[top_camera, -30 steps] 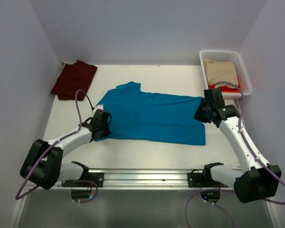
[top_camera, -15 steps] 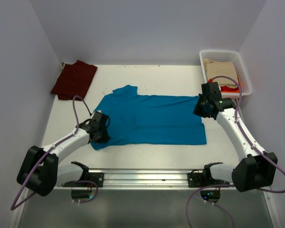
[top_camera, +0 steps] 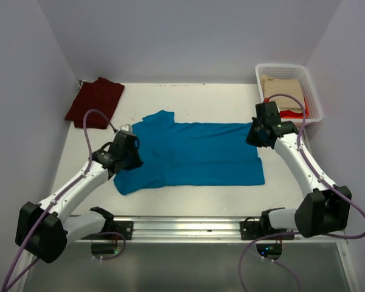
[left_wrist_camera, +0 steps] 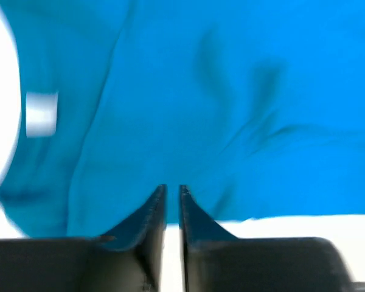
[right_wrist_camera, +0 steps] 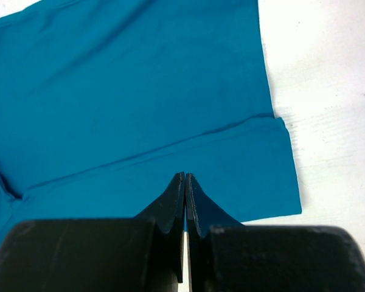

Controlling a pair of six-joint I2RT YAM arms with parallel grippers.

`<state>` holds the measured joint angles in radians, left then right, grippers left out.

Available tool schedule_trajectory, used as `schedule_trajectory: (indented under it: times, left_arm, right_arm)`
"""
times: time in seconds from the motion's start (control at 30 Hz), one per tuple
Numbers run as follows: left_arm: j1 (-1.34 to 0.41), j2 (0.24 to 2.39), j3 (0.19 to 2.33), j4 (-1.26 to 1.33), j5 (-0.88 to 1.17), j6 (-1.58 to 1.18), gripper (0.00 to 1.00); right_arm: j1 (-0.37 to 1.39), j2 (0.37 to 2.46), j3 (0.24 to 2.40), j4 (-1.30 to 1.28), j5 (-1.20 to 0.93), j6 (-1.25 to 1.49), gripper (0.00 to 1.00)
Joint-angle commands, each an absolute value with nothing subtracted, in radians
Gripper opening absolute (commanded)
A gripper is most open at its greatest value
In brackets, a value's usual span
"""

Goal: Fold and stack the t-shirts
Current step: Fold the tshirt

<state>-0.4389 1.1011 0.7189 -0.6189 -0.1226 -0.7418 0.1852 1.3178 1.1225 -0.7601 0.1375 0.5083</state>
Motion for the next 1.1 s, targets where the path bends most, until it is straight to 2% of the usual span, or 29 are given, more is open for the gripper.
schedule_trajectory:
  times: [0.0,0.03,0.1,0.13,0.17,0.23,0.3,0.5,0.6,0.73,0.83,1.07]
  left_arm:
    - [-0.428,1.174,0.868,-0.398,-0.202,-0.625,0.25]
    - [-0.417,1.222,0.937,-0.381,-0.212,-0.589,0.46]
    - [-0.370,1.387,1.071,-0.361,-0.198,-0.555,0.60]
    - [-0.348,1.444,1.116,-0.356,-0.151,-0.526,0.67]
    - [-0.309,1.497,1.161,-0.341,-0.128,-0.516,0.68]
    - [-0.269,1.655,1.300,-0.339,-0.089,-0.494,0.69]
    - [-0.229,1.783,1.433,-0.362,-0.086,-0.483,0.69]
    - [-0.169,2.023,1.661,-0.396,-0.054,-0.448,0.65]
    - [-0.140,2.109,1.721,-0.407,-0.006,-0.446,0.53]
    - [-0.129,2.163,1.741,-0.407,0.054,-0.436,0.37]
    - [-0.121,2.190,1.743,-0.413,0.075,-0.439,0.30]
    - [-0.109,2.235,1.759,-0.449,0.097,-0.443,0.25]
  right_arm:
    - [0.187,1.319,1.138,-0.712,0.101,0.476,0.00]
    - [0.187,1.318,1.134,-0.709,0.091,0.472,0.00]
    - [0.189,1.324,1.127,-0.704,0.043,0.457,0.01]
    - [0.187,1.327,1.127,-0.707,0.032,0.453,0.08]
    - [0.187,1.331,1.126,-0.712,0.016,0.448,0.21]
    - [0.189,1.330,1.118,-0.710,-0.027,0.442,0.26]
    - [0.190,1.322,1.108,-0.713,-0.043,0.439,0.32]
    - [0.189,1.269,1.065,-0.710,-0.051,0.428,0.33]
    - [0.190,1.249,1.054,-0.716,-0.046,0.428,0.32]
    - [0.190,1.235,1.048,-0.726,-0.029,0.428,0.31]
    - [0.190,1.226,1.049,-0.729,-0.023,0.430,0.30]
    - [0.190,1.223,1.058,-0.735,-0.006,0.431,0.29]
